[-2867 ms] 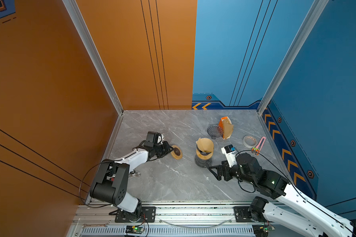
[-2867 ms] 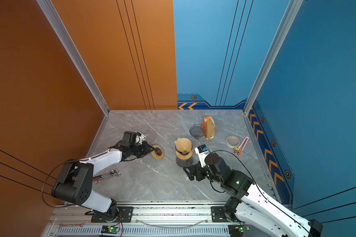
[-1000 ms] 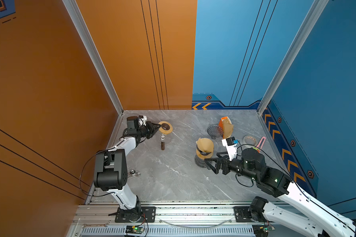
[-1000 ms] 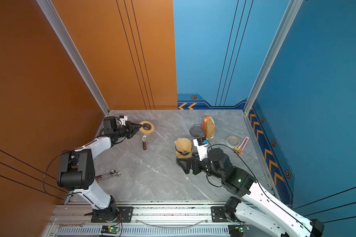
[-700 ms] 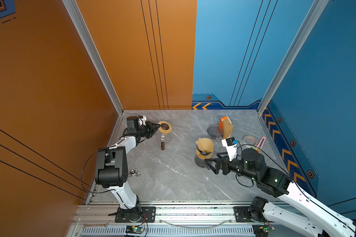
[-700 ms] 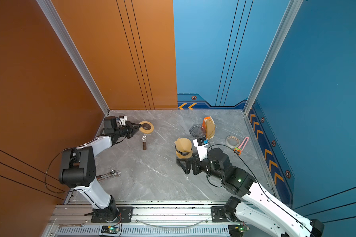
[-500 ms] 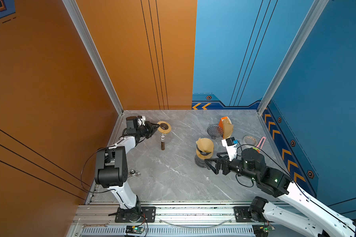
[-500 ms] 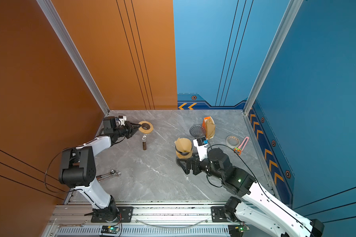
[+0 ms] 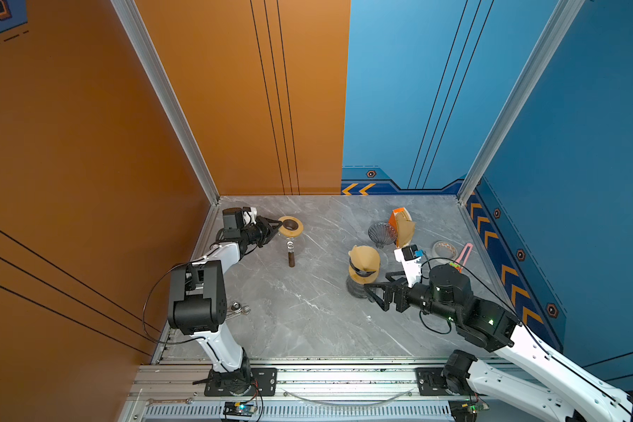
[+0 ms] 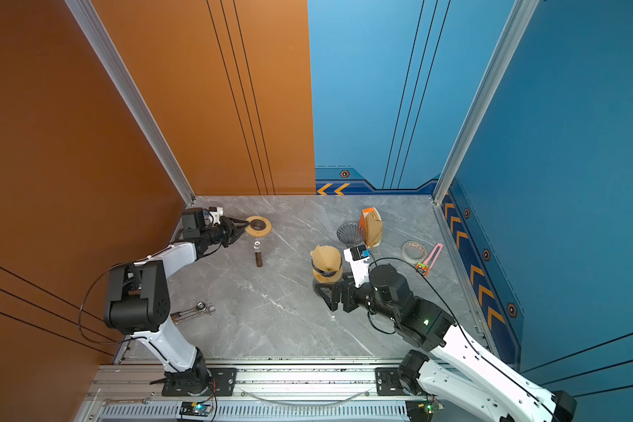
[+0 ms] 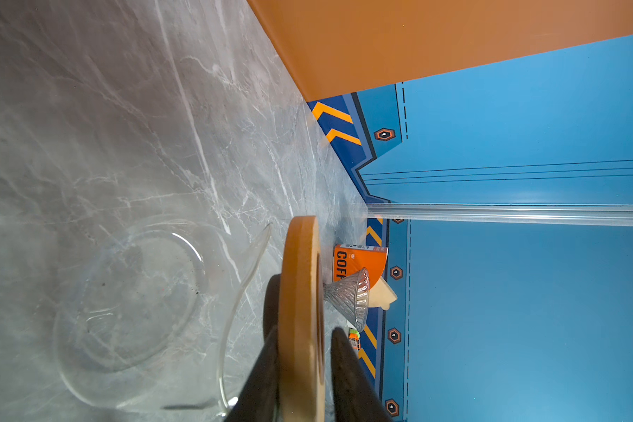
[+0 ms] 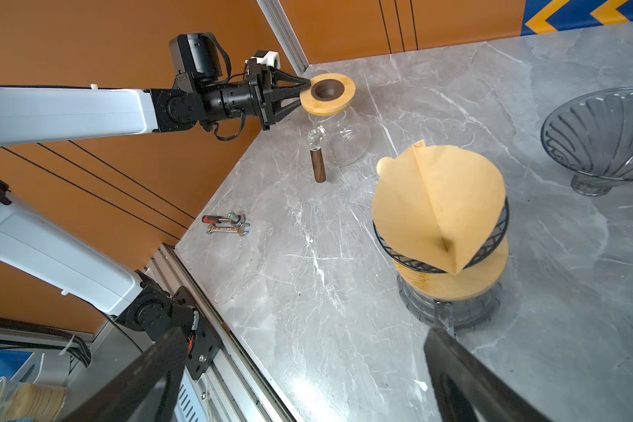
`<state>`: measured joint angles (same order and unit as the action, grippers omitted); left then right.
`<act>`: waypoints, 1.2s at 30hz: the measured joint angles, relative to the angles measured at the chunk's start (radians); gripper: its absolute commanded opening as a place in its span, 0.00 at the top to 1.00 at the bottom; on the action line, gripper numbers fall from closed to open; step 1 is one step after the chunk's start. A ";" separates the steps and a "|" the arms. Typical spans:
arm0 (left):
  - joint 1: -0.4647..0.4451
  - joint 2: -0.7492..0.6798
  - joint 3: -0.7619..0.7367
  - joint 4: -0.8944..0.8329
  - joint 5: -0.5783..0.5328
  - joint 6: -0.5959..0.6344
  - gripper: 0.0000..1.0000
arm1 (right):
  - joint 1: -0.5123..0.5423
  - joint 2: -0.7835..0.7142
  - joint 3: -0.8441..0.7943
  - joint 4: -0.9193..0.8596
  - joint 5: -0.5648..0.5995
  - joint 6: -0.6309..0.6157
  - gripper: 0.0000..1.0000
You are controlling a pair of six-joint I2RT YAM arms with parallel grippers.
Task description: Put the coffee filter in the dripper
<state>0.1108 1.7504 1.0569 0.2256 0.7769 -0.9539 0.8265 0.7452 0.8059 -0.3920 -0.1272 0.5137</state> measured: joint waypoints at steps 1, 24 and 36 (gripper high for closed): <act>0.002 0.000 0.000 -0.005 -0.003 0.003 0.73 | 0.000 -0.002 -0.002 -0.001 0.000 0.000 0.00; 0.061 -0.126 -0.035 -0.201 -0.082 0.090 0.57 | -0.001 -0.031 -0.013 -0.021 0.031 0.000 0.00; -0.108 -0.381 -0.009 -0.488 -0.148 0.268 0.54 | -0.063 -0.037 -0.013 -0.066 0.114 -0.015 0.04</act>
<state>0.0029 1.3693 1.0481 -0.2626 0.6285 -0.6857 0.7635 0.7086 0.7929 -0.4580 -0.0135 0.4984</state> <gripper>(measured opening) 0.459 0.973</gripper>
